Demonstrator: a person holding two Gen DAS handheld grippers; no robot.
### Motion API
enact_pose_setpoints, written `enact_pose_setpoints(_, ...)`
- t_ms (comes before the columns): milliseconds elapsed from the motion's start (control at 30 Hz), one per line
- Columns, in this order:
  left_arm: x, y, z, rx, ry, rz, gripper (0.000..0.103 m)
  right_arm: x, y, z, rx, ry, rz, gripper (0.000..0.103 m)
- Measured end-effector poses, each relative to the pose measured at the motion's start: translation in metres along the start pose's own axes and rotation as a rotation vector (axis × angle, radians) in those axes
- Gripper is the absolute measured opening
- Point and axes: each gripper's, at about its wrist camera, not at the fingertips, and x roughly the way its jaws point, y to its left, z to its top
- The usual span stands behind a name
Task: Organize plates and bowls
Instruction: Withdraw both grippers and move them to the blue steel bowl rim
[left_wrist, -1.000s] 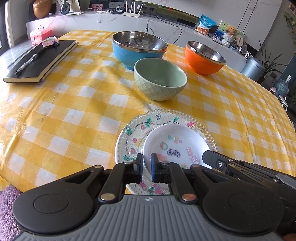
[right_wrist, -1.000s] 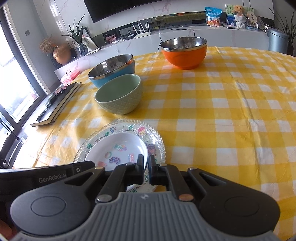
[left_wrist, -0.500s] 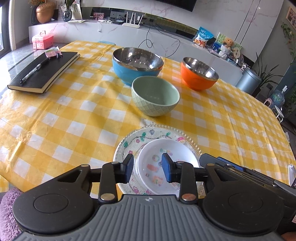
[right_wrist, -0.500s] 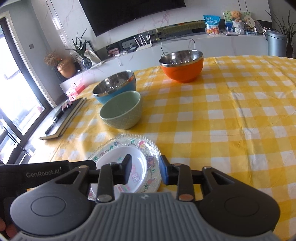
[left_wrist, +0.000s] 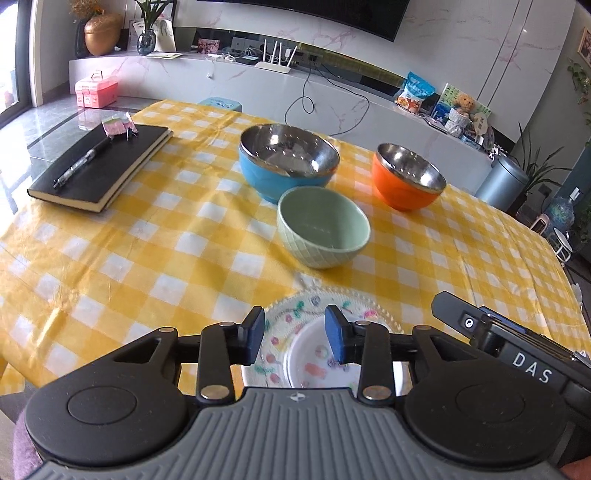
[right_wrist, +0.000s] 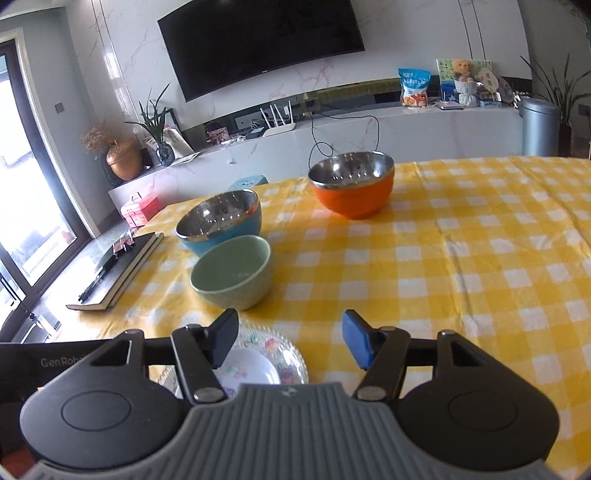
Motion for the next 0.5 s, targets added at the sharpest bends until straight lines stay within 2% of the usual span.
enact_pose_setpoints(133, 0.001, 0.007, 0.022, -0.012, -0.03, 0.02, 0.041, 0.011, 0.006, 0.018, 0.001, -0.005, 0.019, 0.062)
enact_pose_setpoints(333, 0.012, 0.015, 0.051, -0.021, -0.058, 0.037, 0.042, 0.034, 0.016, 0.043, -0.024, -0.019, -0.009, 0.062)
enact_pose_setpoints(500, 0.029, 0.018, 0.071, -0.022, -0.063, 0.036, 0.042, 0.058, 0.023, 0.06, -0.057, 0.009, -0.033, 0.056)
